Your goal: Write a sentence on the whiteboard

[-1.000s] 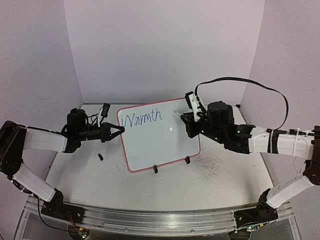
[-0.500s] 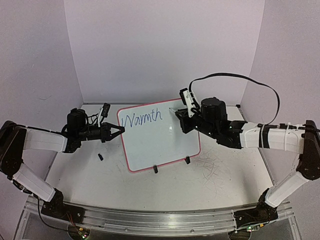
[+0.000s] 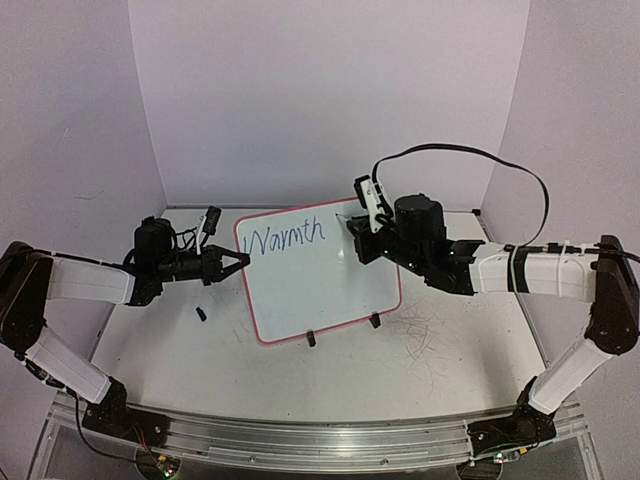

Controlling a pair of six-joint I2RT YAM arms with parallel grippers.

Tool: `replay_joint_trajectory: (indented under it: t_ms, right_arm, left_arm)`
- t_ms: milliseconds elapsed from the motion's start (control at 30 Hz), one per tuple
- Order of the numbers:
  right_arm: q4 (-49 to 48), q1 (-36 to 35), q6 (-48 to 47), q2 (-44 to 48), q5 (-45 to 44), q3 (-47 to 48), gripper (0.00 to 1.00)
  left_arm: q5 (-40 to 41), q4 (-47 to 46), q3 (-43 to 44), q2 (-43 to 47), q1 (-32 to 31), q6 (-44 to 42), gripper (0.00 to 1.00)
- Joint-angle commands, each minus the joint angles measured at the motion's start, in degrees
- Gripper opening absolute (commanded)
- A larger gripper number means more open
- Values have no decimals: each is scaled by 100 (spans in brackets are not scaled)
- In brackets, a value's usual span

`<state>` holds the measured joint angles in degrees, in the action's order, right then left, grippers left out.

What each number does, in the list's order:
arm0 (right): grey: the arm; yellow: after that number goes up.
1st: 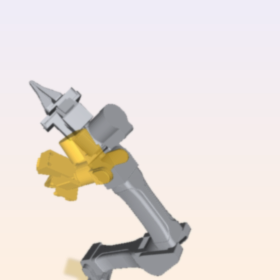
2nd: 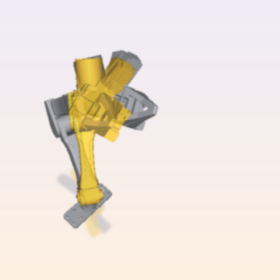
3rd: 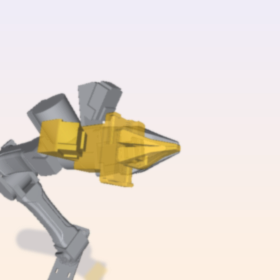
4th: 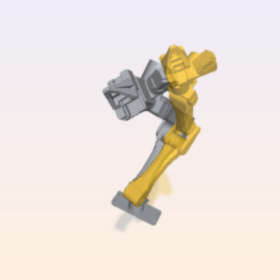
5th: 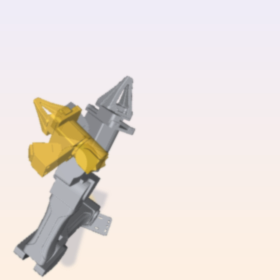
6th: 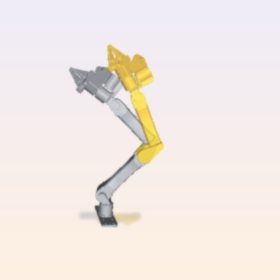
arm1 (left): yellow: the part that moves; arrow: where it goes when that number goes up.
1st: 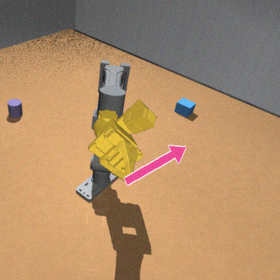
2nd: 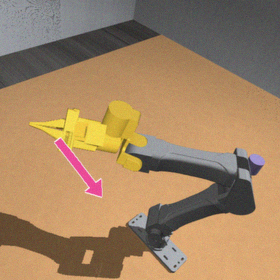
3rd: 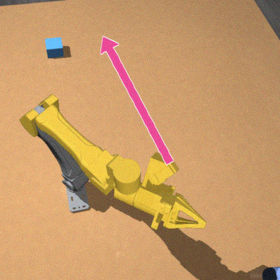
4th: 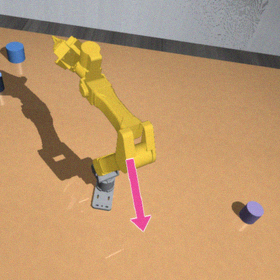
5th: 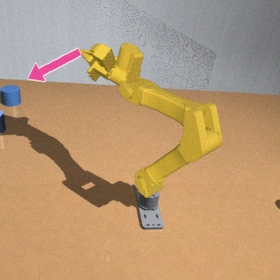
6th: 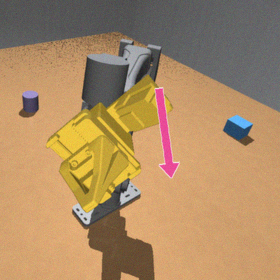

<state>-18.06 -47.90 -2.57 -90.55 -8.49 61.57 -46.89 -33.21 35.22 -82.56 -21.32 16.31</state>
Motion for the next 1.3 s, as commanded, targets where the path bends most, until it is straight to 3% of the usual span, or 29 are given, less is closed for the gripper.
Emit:
replay_joint_trajectory:
  t_ms: [0,567,867,1267]
  right_arm:
    - [-192,-6,65,-80,-222,244,0]
    - [92,-2,165,-32,-402,215,0]
    - [-444,-33,43,561,36,-209,0]
    - [-123,-32,151,137,65,14,0]
  left_arm:
    - [356,-9,37,65,-22,-415,0]
    - [374,35,46,75,-21,-436,0]
    - [392,54,38,95,-22,-445,0]
    - [400,87,46,114,-21,-446,0]
